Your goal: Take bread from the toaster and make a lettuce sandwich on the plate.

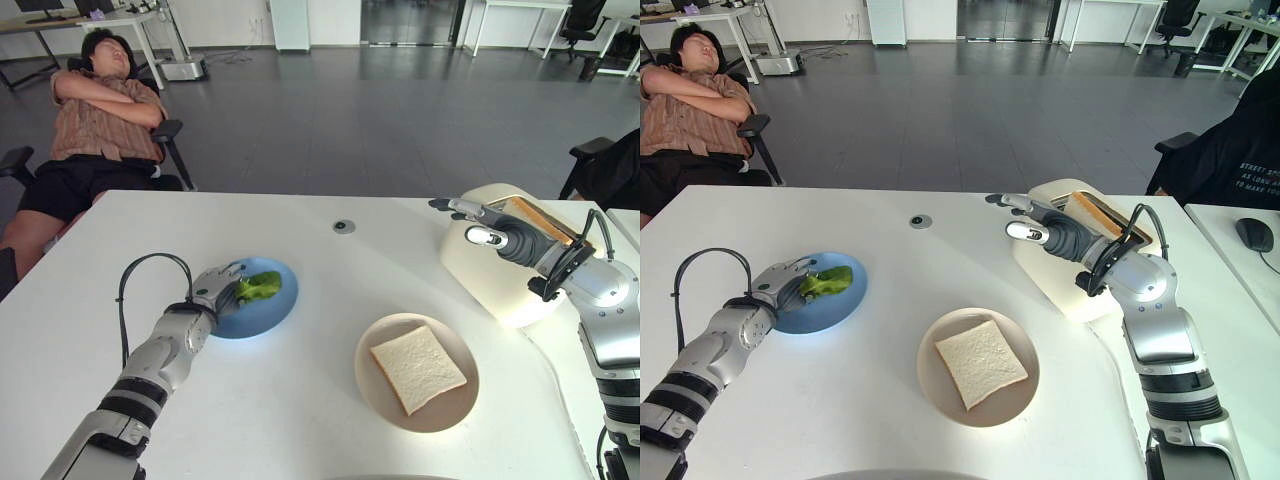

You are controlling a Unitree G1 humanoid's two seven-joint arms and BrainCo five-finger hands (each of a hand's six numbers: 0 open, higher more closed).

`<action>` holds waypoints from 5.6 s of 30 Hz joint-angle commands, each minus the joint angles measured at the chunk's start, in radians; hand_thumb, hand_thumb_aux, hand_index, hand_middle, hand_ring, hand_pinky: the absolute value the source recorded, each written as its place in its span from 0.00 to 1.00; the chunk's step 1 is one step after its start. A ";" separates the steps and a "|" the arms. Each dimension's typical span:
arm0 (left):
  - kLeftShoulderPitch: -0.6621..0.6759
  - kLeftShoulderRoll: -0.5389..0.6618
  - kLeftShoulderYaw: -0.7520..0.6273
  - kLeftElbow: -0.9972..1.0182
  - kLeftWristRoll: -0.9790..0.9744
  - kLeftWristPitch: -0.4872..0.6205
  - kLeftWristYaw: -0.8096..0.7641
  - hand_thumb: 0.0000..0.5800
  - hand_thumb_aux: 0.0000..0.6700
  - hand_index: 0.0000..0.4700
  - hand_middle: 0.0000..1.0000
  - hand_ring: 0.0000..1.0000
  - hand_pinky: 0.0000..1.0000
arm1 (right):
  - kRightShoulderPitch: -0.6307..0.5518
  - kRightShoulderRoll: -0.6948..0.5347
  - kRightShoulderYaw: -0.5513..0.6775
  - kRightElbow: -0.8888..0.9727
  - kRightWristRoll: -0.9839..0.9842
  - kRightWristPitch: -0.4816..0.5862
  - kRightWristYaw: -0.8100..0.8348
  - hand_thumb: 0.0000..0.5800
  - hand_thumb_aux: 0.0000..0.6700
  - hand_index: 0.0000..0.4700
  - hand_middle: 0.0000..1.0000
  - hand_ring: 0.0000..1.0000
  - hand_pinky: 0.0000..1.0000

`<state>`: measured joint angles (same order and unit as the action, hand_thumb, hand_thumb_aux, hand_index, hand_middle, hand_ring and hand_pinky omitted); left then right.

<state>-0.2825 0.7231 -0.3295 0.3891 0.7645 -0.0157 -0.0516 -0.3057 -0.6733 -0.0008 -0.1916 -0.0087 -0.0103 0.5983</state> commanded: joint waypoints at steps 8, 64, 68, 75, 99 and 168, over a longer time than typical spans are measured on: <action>0.062 0.038 0.146 -0.383 -0.147 0.015 -0.203 1.00 1.00 1.00 0.00 0.00 0.00 | -0.009 0.003 -0.004 0.006 -0.020 0.001 -0.012 0.00 0.00 0.00 0.00 0.00 0.00; -0.004 -0.393 -0.014 -0.562 -0.321 -0.010 -0.378 0.00 0.00 0.00 0.00 0.00 0.00 | -0.065 -0.025 -0.087 0.027 -0.139 -0.068 -0.180 0.00 0.00 0.00 0.00 0.00 0.00; 0.025 -0.462 0.086 -0.604 -0.501 0.033 -0.363 0.00 0.00 0.00 0.00 0.00 0.00 | -0.098 -0.085 -0.122 0.084 -0.288 -0.129 -0.292 0.00 0.00 0.00 0.00 0.00 0.00; 0.032 -0.439 0.151 -0.591 -0.551 0.058 -0.350 0.00 0.00 0.00 0.00 0.00 0.00 | -0.045 -0.318 -0.048 0.232 -0.799 -0.068 -0.446 0.00 0.00 0.00 0.00 0.00 0.00; 0.062 -0.400 0.116 -0.537 -0.541 0.032 -0.350 0.00 0.00 0.00 0.00 0.00 0.00 | -0.102 -0.274 -0.001 0.372 -0.701 -0.107 -0.503 1.00 1.00 1.00 0.00 0.00 0.00; 0.108 -0.567 -0.241 0.039 -0.715 -0.009 -0.641 0.00 0.00 0.00 0.00 0.00 0.00 | 0.304 0.071 0.060 -0.066 -0.083 0.098 -0.101 0.00 0.00 0.00 0.00 0.00 0.00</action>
<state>-0.2384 0.1273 -0.5084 0.2803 -0.0221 -0.1951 -0.6430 0.0810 -0.6116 0.0985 -0.2322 -0.1102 0.1270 0.5116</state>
